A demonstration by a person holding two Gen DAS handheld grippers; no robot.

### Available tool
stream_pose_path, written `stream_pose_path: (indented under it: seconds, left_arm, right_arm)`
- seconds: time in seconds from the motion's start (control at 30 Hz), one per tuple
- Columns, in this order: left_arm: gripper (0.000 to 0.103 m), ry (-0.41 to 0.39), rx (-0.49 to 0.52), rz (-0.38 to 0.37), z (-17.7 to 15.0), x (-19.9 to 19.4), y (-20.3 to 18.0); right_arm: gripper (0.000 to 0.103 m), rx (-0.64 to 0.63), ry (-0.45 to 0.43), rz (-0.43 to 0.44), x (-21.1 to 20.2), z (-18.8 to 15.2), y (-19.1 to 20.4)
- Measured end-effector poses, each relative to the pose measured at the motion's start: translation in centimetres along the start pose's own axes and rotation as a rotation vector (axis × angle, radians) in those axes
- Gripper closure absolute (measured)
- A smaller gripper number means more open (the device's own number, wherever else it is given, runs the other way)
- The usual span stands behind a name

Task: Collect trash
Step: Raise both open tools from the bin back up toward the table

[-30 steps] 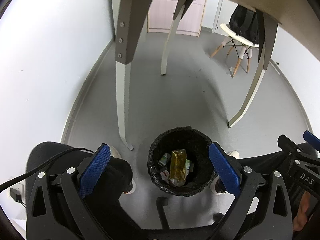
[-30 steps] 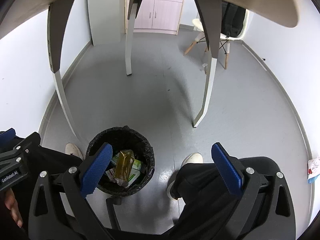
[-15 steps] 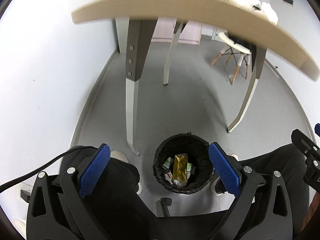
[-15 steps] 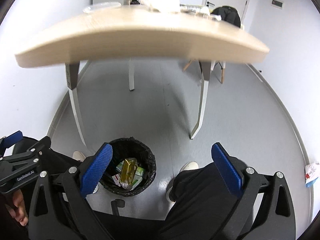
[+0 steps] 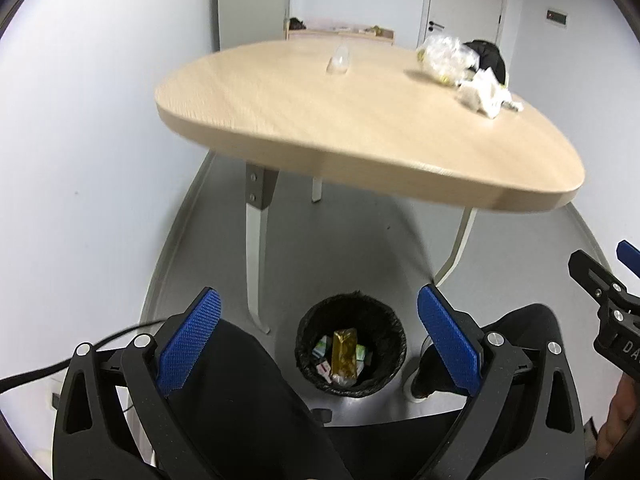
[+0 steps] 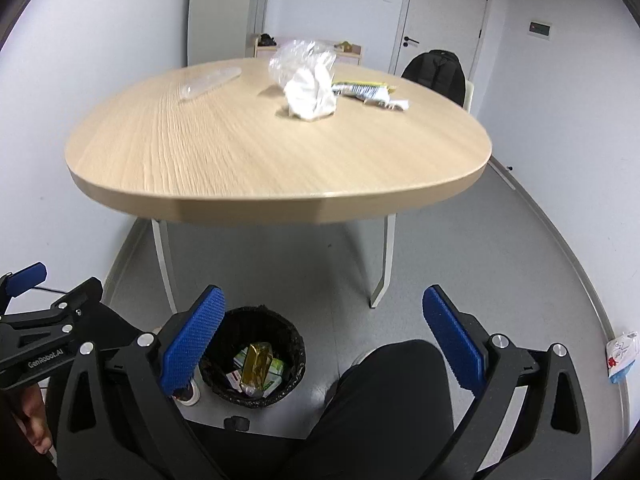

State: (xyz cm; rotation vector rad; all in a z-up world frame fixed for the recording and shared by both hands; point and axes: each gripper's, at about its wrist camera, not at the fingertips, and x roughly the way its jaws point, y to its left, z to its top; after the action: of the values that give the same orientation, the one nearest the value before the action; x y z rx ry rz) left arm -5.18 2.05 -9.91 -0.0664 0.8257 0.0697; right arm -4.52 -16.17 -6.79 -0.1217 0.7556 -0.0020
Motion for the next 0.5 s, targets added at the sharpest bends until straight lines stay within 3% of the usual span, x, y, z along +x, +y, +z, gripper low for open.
stream_pose_path:
  seconds: [0.5]
  left_arm:
    - [0.006,-0.059,0.017,-0.001,4.0,-0.8,-0.2]
  right_arm:
    - [0.008,0.012,-0.118,0.018,-2.7,5.3,-0.9]
